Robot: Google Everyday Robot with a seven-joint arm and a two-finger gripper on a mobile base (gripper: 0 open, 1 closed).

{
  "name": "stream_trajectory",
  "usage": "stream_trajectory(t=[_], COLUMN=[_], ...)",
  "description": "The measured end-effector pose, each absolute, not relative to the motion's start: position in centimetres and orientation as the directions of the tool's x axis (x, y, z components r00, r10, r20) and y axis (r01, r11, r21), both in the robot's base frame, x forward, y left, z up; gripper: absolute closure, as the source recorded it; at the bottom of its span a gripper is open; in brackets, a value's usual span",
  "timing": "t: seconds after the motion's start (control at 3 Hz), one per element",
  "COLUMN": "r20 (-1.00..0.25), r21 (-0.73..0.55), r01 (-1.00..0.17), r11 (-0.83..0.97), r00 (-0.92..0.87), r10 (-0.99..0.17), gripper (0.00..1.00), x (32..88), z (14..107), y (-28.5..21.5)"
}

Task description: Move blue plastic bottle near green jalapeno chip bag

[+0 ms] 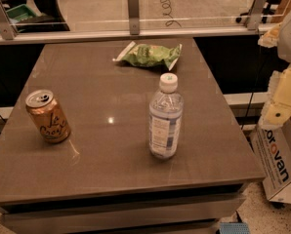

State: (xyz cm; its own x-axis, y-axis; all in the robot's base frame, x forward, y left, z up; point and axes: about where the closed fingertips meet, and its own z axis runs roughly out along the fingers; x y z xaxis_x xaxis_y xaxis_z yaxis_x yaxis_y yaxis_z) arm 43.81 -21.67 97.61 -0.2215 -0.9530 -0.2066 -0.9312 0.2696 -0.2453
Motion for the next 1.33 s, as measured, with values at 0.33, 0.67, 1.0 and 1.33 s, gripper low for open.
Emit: stream_trajectory(t=[0.33, 0.67, 1.0, 1.33], r20=[-0.207, -0.278, -0.420, -0.560], r21=[-0.246, -0.207, -0.145, -0.066], r01=[-0.931, -0.939, -0.952, -0.963], r11=[0.270, 0.276, 0.270, 0.260], r00=[-0.221, -0.215, -0.188, -0.180], r10=[-0.953, -0.936, -0.888, -0.808], gripper=[0.00, 0.00, 0.00, 0.00], x=[43.8, 43.1, 41.3, 39.7], z=[97.6, 96.3, 93.8, 91.3], y=[-21.7, -20.3, -17.1, -13.8])
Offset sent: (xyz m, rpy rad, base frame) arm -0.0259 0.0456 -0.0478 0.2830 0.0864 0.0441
